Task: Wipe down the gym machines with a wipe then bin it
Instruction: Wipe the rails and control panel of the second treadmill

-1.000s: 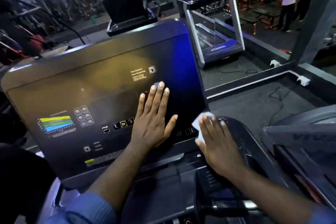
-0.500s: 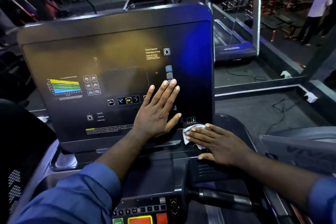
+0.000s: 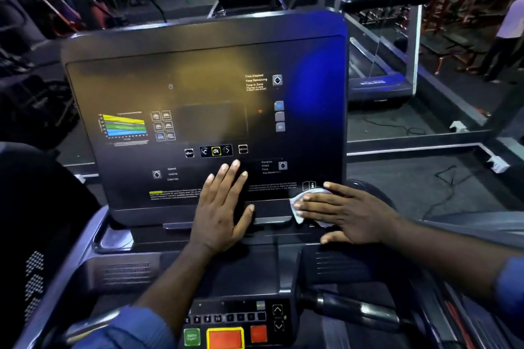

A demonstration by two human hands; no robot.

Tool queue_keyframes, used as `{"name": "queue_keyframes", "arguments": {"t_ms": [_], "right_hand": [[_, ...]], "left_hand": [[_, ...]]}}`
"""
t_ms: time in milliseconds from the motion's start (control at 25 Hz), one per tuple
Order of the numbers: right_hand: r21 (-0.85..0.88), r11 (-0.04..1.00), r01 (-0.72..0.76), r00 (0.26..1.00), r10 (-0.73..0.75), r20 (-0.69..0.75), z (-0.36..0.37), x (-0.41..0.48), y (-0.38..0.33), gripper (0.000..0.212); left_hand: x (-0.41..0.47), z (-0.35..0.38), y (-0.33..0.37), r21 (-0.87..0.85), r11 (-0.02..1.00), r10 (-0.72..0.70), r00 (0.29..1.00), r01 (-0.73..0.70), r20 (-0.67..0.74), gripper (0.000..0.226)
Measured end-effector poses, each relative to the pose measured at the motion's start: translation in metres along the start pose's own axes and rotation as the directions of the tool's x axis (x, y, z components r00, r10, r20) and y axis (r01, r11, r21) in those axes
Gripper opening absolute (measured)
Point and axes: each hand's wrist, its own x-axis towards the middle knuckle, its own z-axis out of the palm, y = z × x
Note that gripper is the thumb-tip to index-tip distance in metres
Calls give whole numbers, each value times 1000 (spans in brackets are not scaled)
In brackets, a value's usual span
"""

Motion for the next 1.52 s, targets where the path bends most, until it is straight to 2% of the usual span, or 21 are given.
{"name": "queue_keyframes", "arguments": {"t_ms": [120, 280, 440, 560, 640, 760, 840, 1000, 1080, 1160, 1320, 1400, 1520], "right_hand": [[52, 998, 33, 999, -33, -12, 1, 43, -22, 84], [75, 992, 103, 995, -103, -5, -13, 44, -2, 89], [143, 976, 163, 985, -169, 32, -21, 96, -22, 94], [161, 973, 164, 986, -168, 14, -23, 137, -49, 93], [152, 975, 164, 986, -165, -7, -25, 143, -48, 92], [131, 979, 155, 988, -151, -40, -32, 174, -69, 91], [143, 978, 154, 988, -152, -22, -38, 214, -91, 92], [152, 978, 142, 990, -140, -23, -43, 237, -102, 92], [126, 981, 147, 989, -144, -33, -45, 238, -105, 90], [121, 982, 145, 989, -142, -36, -49, 263, -120, 87], [164, 984, 76, 996, -67, -58, -53, 349, -174, 84], [166, 986, -11, 997, 23, -69, -48, 360, -191, 80], [129, 982, -138, 984, 151, -92, -52, 364, -208, 69]], "left_hand": [[-16, 0, -3, 1, 987, -158, 987, 158, -9, 74], [-29, -14, -30, -19, 964, -264, 963, 264, -59, 72], [-48, -23, -48, -126, 860, -508, 853, 495, -121, 69], [-59, -27, -70, -151, 823, -566, 811, 547, -147, 68], [-65, -37, -89, -178, 772, -635, 749, 610, -191, 69], [-75, -49, -115, -341, 594, -802, 570, 729, -179, 76], [-73, -56, -129, -525, 428, -885, 460, 736, -76, 83], [-66, -65, -175, -744, 164, -925, 363, 648, 113, 74], [-70, -57, -199, -782, 1, -928, 293, 624, 232, 86], [-73, -49, -211, -780, -139, -874, 295, 610, 386, 93], [-53, -87, -211, -770, -291, -703, 419, 568, 574, 87], [-48, -100, -215, -749, -319, -641, 450, 581, 622, 84], [-39, -108, -224, -745, -262, -606, 496, 614, 622, 82]]}}
